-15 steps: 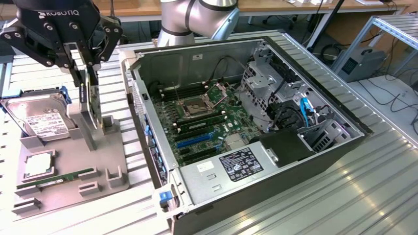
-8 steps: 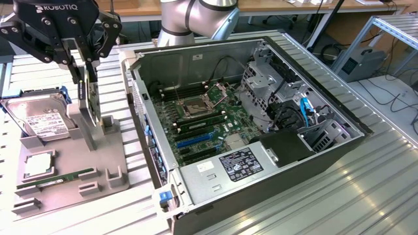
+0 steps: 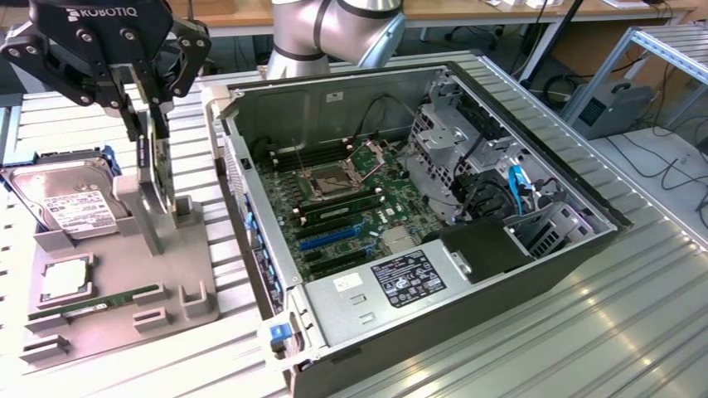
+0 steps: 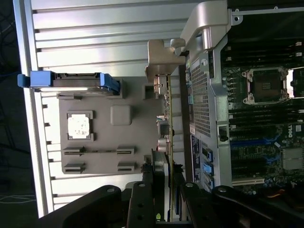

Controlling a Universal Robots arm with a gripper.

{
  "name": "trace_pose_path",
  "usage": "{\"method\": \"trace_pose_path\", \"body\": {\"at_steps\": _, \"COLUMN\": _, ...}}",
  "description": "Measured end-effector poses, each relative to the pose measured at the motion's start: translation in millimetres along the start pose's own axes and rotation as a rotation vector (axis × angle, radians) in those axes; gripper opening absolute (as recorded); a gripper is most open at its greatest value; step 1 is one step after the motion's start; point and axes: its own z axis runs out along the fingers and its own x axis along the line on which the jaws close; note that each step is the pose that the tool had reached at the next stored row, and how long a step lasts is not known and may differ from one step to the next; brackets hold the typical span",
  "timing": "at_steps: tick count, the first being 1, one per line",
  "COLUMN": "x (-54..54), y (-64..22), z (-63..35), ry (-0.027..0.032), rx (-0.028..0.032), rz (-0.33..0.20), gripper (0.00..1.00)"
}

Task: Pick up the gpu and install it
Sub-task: 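Pick up the gpu and move the gpu toward the slot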

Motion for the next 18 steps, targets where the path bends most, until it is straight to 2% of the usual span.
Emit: {"method": "trace_pose_path", "body": {"at_steps": 18, "x": -12.6, "y": 1.0, "z": 0.4, "ry": -0.0001, "rx": -0.0001, "rz": 0.000, "gripper": 0.27}}
